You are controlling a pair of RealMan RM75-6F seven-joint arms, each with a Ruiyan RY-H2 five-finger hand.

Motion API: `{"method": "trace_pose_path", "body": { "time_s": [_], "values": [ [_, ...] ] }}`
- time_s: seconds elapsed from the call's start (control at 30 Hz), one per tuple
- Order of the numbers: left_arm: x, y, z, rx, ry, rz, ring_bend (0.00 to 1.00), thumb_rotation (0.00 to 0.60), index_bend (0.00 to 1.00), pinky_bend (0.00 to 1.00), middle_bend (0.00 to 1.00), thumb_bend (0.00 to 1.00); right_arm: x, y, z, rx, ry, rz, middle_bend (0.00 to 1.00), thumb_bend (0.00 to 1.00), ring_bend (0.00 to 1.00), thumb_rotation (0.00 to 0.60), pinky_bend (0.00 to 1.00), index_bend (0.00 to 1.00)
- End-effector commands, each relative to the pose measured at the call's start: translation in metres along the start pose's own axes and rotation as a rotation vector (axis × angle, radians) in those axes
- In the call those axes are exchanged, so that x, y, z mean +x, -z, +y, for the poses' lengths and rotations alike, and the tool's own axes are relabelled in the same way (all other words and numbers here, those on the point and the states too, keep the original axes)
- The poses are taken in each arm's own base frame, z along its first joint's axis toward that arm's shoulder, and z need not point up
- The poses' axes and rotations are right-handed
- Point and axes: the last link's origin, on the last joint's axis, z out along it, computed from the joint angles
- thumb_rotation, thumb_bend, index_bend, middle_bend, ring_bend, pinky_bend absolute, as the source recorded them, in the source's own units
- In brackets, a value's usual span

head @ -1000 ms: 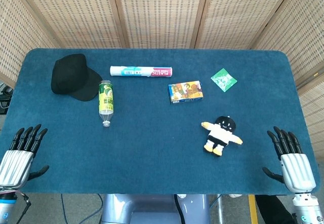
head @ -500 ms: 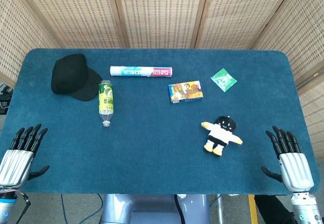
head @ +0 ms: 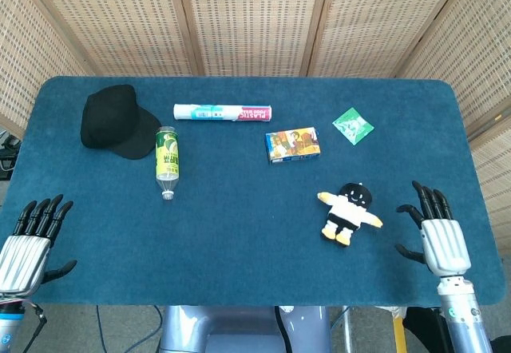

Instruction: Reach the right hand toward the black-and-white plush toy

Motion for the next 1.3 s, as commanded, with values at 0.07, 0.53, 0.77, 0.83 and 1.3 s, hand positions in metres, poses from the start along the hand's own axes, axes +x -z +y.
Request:
{"method": "trace_pose_path", "body": {
  "time_s": [0.07, 0.53, 0.77, 0.83, 1.3],
  "values": [
    [0.0, -0.001, 0.0, -0.001, 0.001, -0.002, 0.0, 0.6, 0.0, 0.0, 0.0, 0.08, -0.018, -0.019, -0.003, -0.033, -0.006, -0.027, 0.02, 0.28, 0.0, 0.6, 0.1, 0.41],
    [-0.002, -0.002, -0.001, 0.0, -0.001, -0.009, 0.0, 0.6, 0.0, 0.0, 0.0, 0.08, -0.067, -0.04, 0.009, -0.152, -0.04, -0.132, 0.06, 0.29, 0.0, 0.6, 0.1, 0.47],
    [-0.002, -0.002, 0.0, -0.002, -0.001, -0.009, 0.0, 0.6, 0.0, 0.0, 0.0, 0.08, -0.075, -0.045, 0.011, -0.164, -0.051, -0.131, 0.07, 0.29, 0.0, 0.6, 0.1, 0.49],
    [-0.002, -0.003, 0.0, -0.002, 0.0, -0.008, 0.0, 0.6, 0.0, 0.0, 0.0, 0.08, -0.077, -0.046, 0.01, -0.165, -0.052, -0.133, 0.07, 0.29, 0.0, 0.6, 0.1, 0.49],
    [-0.003, -0.004, -0.002, 0.006, 0.002, -0.016, 0.0, 0.6, 0.0, 0.0, 0.0, 0.08, -0.09, -0.056, 0.014, -0.186, -0.051, -0.165, 0.09, 0.29, 0.0, 0.6, 0.1, 0.5]
  ]
}}
